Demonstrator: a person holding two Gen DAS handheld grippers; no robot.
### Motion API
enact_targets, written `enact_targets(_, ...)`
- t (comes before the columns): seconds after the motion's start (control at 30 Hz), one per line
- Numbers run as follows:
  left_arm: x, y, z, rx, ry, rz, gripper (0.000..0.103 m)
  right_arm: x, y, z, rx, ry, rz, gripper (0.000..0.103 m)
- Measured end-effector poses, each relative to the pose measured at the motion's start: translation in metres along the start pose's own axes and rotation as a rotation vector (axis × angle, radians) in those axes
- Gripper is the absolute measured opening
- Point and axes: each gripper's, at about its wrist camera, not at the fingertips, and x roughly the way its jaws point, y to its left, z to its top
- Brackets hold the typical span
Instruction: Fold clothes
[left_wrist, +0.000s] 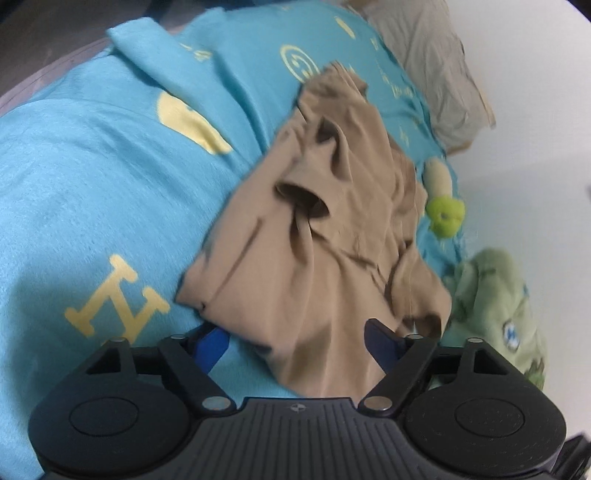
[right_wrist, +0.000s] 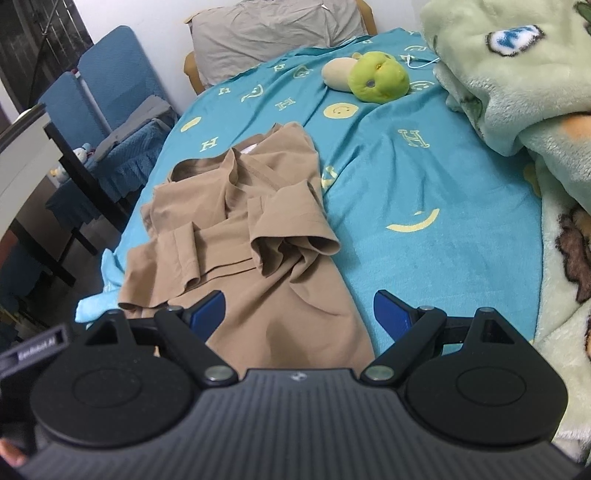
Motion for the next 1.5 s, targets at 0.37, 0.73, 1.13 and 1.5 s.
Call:
enact_targets(0.37, -0.003, 0.014, 0.004, -0.080, -0.066, 0.033, 0.022, 0.003, -0.006, 0.000, 0.047, 0.022, 0.019, 0.089)
enact_targets(0.73, -0.037, -0.001, -0.006, -0.023, -0.148, -0.056, 0.009, 0.003, -0.008, -0.001, 0.097, 0.038, 0.072, 0.089)
enact_targets(1.13, -0.023, 0.010, -0.007, -0.086, -0.093, -0.005, 0.018, 0.003, -0.024, -0.002, 0.264, 0.053, 0.166, 0.089)
enact_targets(1.5, -0.003, 0.020, 0.000, -0.150, -0.060, -0.029, 0.036, 0.009, -0.039, -0.027, 0.614, 0.189, 0.390, 0.090)
